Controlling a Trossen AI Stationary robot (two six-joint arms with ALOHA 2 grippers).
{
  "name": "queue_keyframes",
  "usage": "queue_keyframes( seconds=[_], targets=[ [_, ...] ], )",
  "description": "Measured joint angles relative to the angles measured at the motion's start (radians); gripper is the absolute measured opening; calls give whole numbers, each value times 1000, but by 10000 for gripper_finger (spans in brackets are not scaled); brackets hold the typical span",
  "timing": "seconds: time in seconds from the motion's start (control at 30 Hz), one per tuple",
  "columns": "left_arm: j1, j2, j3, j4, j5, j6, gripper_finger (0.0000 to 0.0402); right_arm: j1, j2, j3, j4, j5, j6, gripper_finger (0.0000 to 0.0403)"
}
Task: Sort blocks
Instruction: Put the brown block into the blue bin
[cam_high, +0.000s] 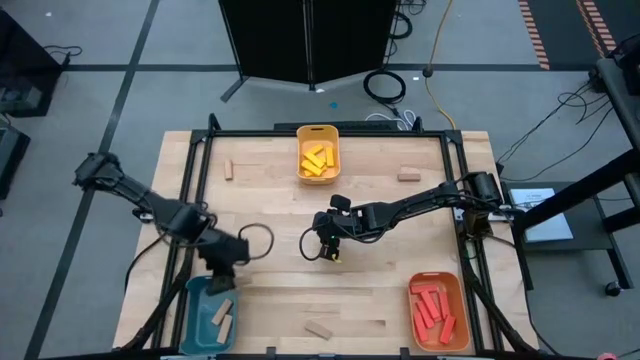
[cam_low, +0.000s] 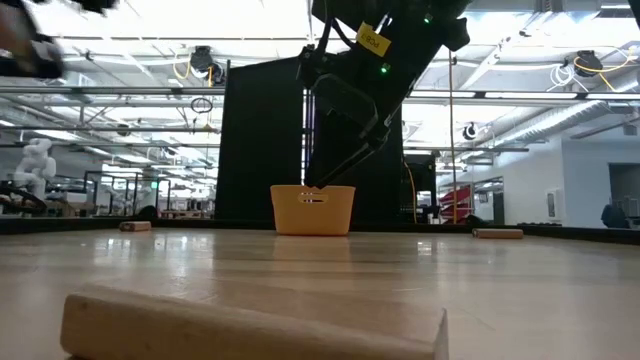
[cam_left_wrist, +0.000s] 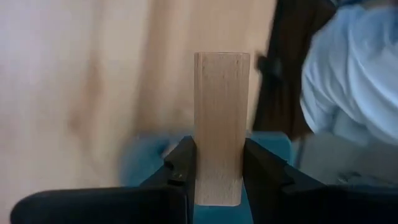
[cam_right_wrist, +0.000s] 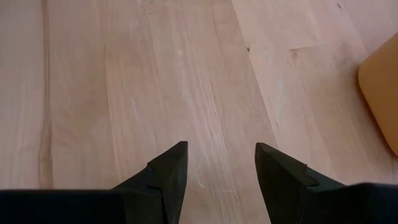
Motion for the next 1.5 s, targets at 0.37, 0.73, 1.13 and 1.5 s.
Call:
queue_keyframes(
  seconds=[0.37,0.73,1.13,1.5],
  targets=[
    [-270,0,0,1,-25,-432,86,0,0,0,1,0,1,157],
    [-448,0,1,-72,-172,-958,86,0,0,0,10,0,-22,157],
    [-506,0,1,-121,-155,-1140,94,0,0,0,10,0,-41,157],
    [-506,1,1,-122,-169,-1105,138,0,0,0,11,0,-42,157]
  ],
)
